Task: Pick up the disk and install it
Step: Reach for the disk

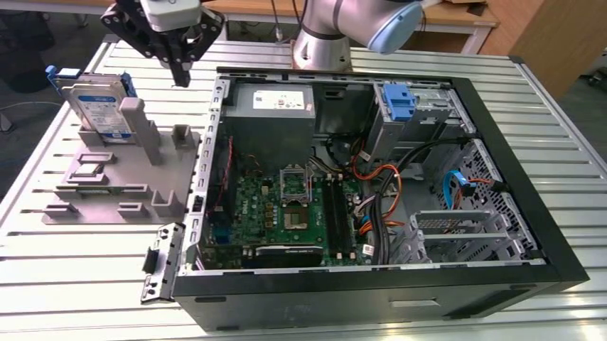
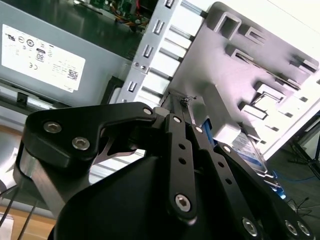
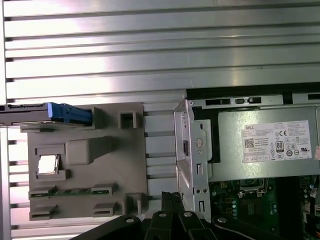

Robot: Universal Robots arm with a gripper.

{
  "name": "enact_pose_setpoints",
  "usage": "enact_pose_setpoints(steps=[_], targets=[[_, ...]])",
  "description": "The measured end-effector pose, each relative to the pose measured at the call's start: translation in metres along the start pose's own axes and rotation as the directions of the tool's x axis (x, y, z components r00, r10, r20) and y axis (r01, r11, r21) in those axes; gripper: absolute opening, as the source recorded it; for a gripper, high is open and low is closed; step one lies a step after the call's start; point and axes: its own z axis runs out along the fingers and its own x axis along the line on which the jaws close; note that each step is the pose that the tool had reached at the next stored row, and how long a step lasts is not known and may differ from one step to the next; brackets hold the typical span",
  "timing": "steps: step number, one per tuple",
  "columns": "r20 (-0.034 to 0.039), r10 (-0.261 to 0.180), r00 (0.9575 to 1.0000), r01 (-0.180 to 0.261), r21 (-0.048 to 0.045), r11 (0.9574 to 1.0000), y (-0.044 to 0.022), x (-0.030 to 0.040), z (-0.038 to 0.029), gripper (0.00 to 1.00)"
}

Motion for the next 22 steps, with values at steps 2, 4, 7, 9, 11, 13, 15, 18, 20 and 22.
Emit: enact_pose_setpoints(steps=[2,4,7,9,11,13,15,18,20,22], targets=[[-0.0001,0.0,1.0,0.0,0.0,1.0,0.0,0.0055,0.0004,0.1],[0.0,0.0,1.0,0.0,0.0,1.0,0.0002,0.0097,0.0008,0.1],[0.0,0.0,1.0,0.0,0.0,1.0,0.0003,0.011,0.0008,0.1],[-0.0001,0.0,1.0,0.0,0.0001,1.0,0.0003,0.0111,0.0008,0.1],[0.0,0.0,1.0,0.0,0.0,1.0,0.0002,0.0116,0.0009,0.1],[0.0,0.0,1.0,0.0,0.0,1.0,0.0,0.0138,0.0013,0.1],[0.0,0.0,1.0,0.0,0.0,1.0,-0.0001,0.0175,0.0017,0.1],[0.0,0.0,1.0,0.0,0.0,1.0,-0.0004,0.0234,0.0021,0.1],[0.0,0.0,1.0,0.0,0.0,1.0,-0.0005,0.0272,0.0024,0.1],[0.0,0.0,1.0,0.0,0.0,1.0,-0.0007,0.0311,0.0027,0.1]])
